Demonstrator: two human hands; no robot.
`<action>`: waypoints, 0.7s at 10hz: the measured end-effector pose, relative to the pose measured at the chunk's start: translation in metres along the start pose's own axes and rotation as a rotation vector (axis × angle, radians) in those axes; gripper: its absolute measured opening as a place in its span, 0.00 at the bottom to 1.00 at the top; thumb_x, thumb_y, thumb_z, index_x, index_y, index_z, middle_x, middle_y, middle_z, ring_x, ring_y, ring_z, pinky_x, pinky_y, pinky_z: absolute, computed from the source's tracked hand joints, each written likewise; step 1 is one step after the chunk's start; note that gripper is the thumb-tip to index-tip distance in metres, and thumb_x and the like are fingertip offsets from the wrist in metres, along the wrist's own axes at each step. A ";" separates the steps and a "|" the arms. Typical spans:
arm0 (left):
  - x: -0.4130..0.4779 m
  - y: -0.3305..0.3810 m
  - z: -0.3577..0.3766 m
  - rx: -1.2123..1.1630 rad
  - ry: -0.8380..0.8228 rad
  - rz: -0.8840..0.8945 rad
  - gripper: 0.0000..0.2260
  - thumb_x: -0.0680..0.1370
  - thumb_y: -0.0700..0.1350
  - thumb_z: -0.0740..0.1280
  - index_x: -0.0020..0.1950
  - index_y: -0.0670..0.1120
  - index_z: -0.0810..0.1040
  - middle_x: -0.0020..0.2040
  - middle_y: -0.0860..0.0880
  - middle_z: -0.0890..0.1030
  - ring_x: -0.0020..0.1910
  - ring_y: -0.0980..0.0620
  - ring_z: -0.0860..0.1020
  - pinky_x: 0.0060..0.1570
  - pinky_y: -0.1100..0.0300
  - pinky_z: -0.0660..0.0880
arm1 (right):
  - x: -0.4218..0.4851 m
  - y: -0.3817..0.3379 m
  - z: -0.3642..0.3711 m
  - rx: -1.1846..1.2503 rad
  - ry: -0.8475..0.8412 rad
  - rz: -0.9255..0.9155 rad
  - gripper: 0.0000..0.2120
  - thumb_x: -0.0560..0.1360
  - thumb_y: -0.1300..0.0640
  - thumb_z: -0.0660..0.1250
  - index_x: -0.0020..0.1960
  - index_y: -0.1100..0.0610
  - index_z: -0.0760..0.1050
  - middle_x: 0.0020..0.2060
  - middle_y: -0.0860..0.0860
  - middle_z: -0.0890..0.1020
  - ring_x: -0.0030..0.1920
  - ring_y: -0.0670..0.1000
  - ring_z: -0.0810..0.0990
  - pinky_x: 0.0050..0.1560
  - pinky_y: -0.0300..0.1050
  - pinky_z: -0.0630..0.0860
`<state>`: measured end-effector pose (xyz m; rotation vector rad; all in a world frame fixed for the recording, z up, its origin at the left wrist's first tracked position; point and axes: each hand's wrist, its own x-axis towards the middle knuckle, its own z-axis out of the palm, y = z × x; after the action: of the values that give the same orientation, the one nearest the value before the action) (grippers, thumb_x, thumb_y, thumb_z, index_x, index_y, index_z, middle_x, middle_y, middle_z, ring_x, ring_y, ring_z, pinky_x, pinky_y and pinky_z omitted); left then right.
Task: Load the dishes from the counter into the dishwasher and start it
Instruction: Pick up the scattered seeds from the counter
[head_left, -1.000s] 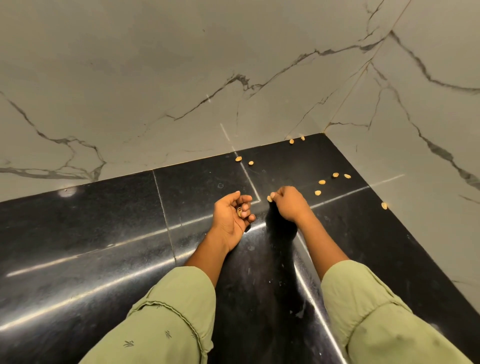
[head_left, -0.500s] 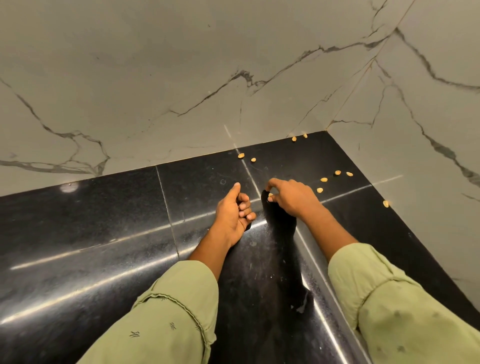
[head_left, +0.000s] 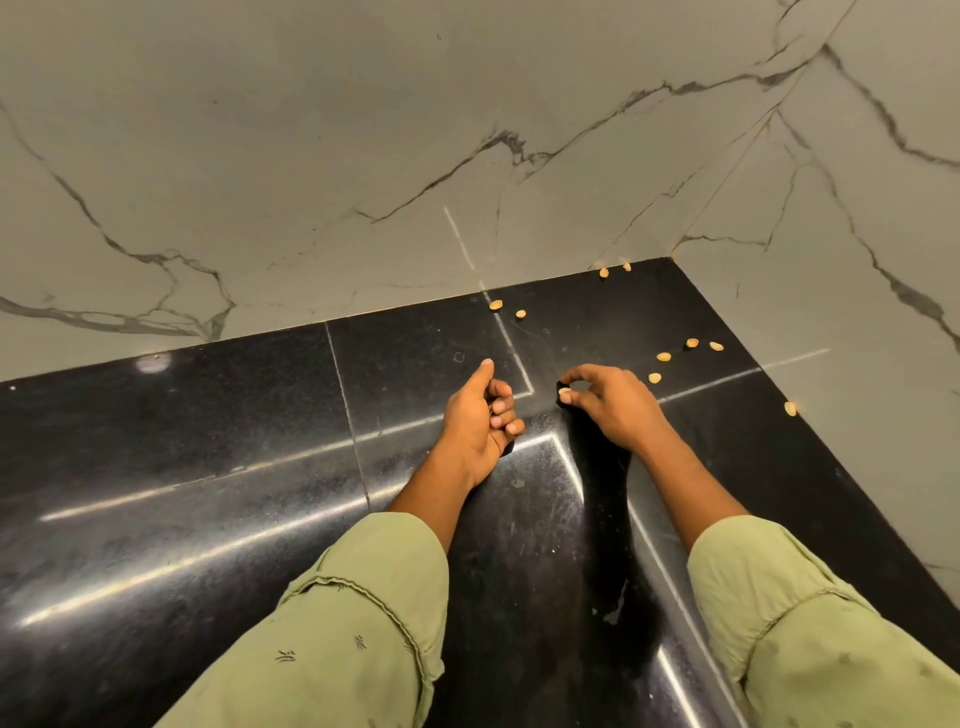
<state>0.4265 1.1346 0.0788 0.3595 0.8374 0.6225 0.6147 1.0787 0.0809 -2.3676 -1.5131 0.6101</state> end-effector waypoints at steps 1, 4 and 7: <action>0.000 0.000 0.000 0.011 -0.002 0.000 0.21 0.84 0.52 0.59 0.33 0.44 0.70 0.23 0.51 0.63 0.22 0.56 0.60 0.26 0.62 0.61 | -0.002 0.001 -0.002 -0.126 -0.011 -0.032 0.14 0.77 0.44 0.67 0.62 0.41 0.78 0.51 0.49 0.84 0.54 0.54 0.80 0.50 0.49 0.76; 0.000 0.001 0.001 0.009 0.009 -0.002 0.21 0.84 0.52 0.59 0.33 0.44 0.70 0.24 0.51 0.64 0.23 0.55 0.60 0.25 0.62 0.61 | 0.001 -0.007 -0.010 -0.309 0.015 -0.101 0.10 0.79 0.46 0.64 0.58 0.45 0.79 0.51 0.51 0.84 0.50 0.56 0.81 0.46 0.49 0.76; -0.002 -0.001 0.003 0.023 0.034 0.003 0.21 0.84 0.52 0.59 0.33 0.44 0.71 0.24 0.51 0.64 0.22 0.56 0.61 0.25 0.62 0.61 | -0.011 -0.017 0.004 -0.666 0.030 -0.155 0.11 0.85 0.51 0.51 0.57 0.57 0.66 0.45 0.56 0.82 0.43 0.61 0.81 0.36 0.50 0.66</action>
<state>0.4278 1.1326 0.0812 0.3721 0.8768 0.6240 0.5949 1.0757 0.0876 -2.6389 -2.1094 0.0197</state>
